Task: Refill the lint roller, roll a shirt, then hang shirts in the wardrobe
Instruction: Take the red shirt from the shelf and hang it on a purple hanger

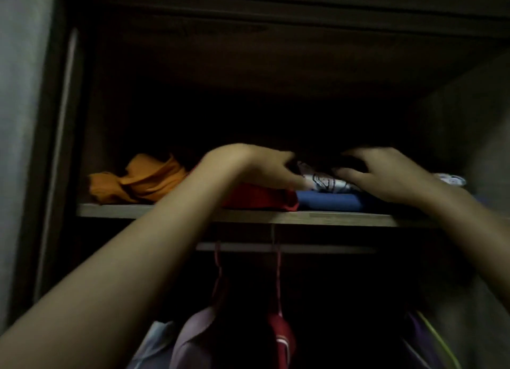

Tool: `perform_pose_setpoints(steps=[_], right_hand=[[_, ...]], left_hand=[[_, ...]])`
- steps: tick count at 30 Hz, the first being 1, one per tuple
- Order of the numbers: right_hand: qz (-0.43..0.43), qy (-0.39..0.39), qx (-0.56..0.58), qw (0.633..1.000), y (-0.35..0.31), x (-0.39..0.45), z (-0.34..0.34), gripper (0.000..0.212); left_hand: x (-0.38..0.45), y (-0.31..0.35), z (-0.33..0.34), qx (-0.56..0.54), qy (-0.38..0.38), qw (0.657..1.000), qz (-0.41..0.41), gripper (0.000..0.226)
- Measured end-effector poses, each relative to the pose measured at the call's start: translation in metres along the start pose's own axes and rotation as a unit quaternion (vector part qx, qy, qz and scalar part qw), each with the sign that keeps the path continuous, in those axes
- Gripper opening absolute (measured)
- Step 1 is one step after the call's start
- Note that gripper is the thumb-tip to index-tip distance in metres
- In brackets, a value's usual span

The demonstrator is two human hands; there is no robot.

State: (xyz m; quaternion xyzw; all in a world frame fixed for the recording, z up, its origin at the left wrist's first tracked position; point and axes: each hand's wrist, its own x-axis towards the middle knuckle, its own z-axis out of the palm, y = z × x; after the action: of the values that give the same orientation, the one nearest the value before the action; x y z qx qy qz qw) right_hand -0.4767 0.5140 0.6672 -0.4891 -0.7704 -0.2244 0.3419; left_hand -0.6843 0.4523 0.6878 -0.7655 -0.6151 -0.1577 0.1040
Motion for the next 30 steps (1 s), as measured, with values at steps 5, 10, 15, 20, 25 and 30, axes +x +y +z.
perform_pose_setpoints(steps=[5,10,15,20,25,30], right_hand=[[-0.075,-0.114,0.088,0.987,-0.070,0.013,-0.003,0.074],[-0.089,-0.186,0.098,0.974,-0.098,0.030,0.019,0.086],[-0.105,-0.132,0.122,0.978,-0.111,0.033,0.031,0.078],[-0.137,0.007,0.150,0.979,-0.125,0.049,0.042,0.035],[0.005,0.153,0.429,0.890,-0.118,0.062,0.021,0.046],[0.015,0.179,0.613,0.769,-0.114,0.052,0.000,0.037]], left_hand=[[-0.018,-0.054,0.011,-0.074,-0.017,0.997,-0.028,0.094],[-0.011,-0.070,0.026,-0.012,0.116,0.992,-0.058,0.032],[-0.019,-0.090,0.022,-0.196,0.324,0.925,0.011,0.025],[-0.028,-0.081,0.016,-0.291,0.314,0.898,0.103,0.052],[-0.024,-0.090,0.021,-0.230,0.303,0.920,0.092,0.110],[-0.012,-0.087,0.024,-0.169,0.323,0.924,0.113,0.080]])
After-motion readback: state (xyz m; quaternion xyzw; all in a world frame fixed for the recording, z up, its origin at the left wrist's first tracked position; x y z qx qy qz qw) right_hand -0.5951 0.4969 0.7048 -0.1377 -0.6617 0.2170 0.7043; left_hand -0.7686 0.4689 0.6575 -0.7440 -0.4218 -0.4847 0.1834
